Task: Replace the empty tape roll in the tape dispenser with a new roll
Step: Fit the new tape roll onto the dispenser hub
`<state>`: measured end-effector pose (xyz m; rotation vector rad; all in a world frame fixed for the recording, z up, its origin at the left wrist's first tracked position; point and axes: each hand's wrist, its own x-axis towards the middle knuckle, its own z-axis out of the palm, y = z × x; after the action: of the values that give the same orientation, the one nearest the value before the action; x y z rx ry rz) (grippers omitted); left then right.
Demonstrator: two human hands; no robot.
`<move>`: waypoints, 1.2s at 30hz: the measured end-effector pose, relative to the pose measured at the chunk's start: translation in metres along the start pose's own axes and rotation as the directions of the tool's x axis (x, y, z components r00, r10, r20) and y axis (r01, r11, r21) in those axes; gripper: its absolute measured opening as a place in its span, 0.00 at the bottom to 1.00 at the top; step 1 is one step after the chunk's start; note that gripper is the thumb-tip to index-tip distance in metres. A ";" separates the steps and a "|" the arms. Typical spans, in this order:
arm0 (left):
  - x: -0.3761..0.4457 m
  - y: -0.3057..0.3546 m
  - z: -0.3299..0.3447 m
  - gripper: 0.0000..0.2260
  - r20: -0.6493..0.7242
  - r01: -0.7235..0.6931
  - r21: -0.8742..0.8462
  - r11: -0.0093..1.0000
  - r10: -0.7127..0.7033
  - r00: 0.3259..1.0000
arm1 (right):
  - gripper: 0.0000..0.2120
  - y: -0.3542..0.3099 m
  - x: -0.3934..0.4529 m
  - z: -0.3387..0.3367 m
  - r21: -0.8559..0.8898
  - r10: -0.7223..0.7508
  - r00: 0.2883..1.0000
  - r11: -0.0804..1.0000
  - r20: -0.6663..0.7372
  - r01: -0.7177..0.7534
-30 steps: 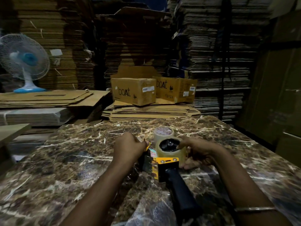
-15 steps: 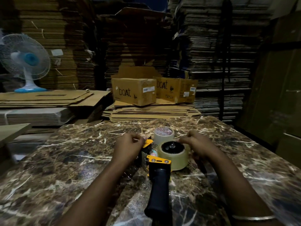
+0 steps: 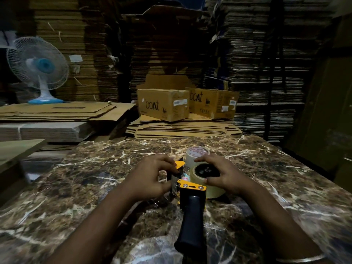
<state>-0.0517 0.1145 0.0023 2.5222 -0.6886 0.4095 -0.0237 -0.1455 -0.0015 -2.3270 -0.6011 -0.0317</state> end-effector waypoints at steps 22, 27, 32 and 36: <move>-0.005 -0.003 0.010 0.09 -0.050 -0.087 0.118 0.989 0.093 0.994 | 0.36 0.003 0.005 0.015 0.003 -0.028 0.994 1.000 -0.102 0.029; -0.008 0.000 0.005 0.12 -0.094 -0.104 0.061 0.993 0.109 0.990 | 0.34 0.006 0.008 0.016 -0.007 -0.020 0.990 1.000 -0.140 0.020; -0.011 -0.001 0.002 0.03 -0.093 -0.067 -0.124 0.990 0.056 0.994 | 0.30 0.008 0.009 0.016 0.009 0.000 0.986 1.000 -0.166 0.002; -0.007 0.000 0.009 0.06 -0.184 0.039 -0.334 0.942 -0.106 0.977 | 0.30 0.011 0.010 0.016 0.037 0.004 0.983 0.999 -0.183 0.002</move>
<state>-0.0561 0.1124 -0.0076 2.1485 -0.5339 0.4717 -0.0123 -0.1372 -0.0186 -2.2577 -0.5036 -0.2302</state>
